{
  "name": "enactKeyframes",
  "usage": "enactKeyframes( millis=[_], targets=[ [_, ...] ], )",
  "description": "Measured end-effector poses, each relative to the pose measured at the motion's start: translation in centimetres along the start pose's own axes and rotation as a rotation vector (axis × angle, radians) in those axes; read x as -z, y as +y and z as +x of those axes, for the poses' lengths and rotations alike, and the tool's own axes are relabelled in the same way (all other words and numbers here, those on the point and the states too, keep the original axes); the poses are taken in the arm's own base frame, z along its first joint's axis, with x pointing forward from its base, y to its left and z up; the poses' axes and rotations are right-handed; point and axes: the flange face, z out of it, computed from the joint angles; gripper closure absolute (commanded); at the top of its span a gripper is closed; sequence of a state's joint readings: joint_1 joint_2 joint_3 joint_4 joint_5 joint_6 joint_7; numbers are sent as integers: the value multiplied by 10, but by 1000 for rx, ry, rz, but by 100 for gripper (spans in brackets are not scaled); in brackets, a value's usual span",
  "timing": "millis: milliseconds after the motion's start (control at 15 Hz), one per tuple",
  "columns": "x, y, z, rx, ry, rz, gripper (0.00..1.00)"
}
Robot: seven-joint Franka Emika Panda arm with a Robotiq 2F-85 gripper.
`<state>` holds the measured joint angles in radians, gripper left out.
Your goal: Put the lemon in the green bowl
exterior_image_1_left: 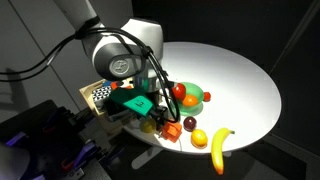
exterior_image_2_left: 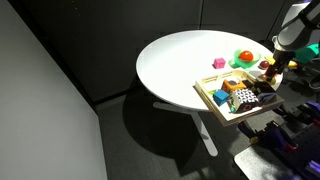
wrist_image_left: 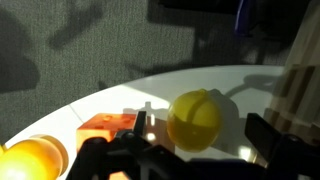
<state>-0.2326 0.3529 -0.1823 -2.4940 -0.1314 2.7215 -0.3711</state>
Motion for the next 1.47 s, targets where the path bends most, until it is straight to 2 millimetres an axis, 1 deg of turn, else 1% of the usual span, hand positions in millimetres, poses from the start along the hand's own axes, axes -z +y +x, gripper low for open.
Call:
enactKeyframes(
  millis=[267,333,400,467,533,667,733,1133,1467],
  targets=[
    [-5,-2,2,6,1,-1,0],
    [-7,-2,2,6,-1,0,9],
    [-9,-2,2,6,-3,0,27],
    [-11,-2,2,6,-5,1,34],
    [-13,-2,2,6,-7,1,44],
    [-17,-1,2,5,-9,1,60],
    [-19,-1,2,5,-10,1,66],
    [-13,6,5,2,3,-5,66],
    [10,14,4,-9,15,-4,66]
  ],
)
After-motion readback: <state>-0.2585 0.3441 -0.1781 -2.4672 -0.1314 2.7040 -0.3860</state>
